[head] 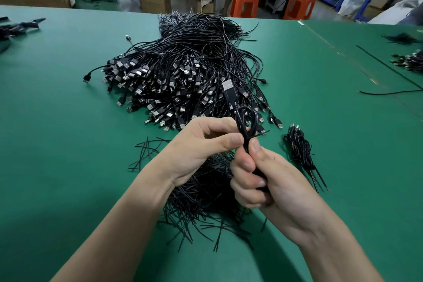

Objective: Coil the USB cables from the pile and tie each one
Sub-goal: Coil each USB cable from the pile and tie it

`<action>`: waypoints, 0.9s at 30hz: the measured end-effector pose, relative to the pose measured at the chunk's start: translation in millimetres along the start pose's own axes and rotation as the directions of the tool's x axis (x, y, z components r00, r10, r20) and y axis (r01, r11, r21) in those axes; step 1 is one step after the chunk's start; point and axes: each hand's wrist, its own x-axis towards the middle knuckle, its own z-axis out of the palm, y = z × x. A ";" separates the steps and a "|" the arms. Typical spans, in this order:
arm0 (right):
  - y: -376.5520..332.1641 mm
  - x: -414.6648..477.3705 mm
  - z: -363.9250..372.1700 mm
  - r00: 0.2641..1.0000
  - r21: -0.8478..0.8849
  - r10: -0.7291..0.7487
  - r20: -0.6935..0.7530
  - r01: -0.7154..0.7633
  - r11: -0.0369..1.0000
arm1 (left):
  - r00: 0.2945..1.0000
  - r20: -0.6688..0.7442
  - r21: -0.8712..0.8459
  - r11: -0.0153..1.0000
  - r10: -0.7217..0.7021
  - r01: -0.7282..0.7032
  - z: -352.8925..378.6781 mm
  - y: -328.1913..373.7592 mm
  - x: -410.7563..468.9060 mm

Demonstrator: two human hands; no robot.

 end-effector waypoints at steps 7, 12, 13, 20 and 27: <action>-2.8 -3.0 -4.7 0.996 0.032 0.049 0.075 -0.052 0.998 | 0.999 -0.009 -0.095 0.995 0.040 -0.041 13.4 -1.4 0.4; -2.6 -5.8 -6.8 0.991 0.105 0.077 0.112 -0.089 0.990 | 1.000 -0.001 -0.123 0.992 0.009 -0.009 19.3 -2.2 -1.5; -2.3 -5.6 -6.8 0.990 0.113 0.078 0.118 -0.091 0.989 | 1.000 0.004 -0.131 0.991 0.004 -0.003 20.5 -2.5 -2.0; -2.3 -4.8 -7.7 0.997 0.077 0.042 0.071 -0.048 0.996 | 0.998 -0.051 -0.104 0.994 -0.022 0.017 29.9 -4.3 -3.6; -3.6 -5.9 -3.5 0.987 -0.215 -0.020 -0.157 -0.014 0.977 | 0.993 -0.117 -0.008 1.000 -0.019 0.019 29.5 -5.7 -0.5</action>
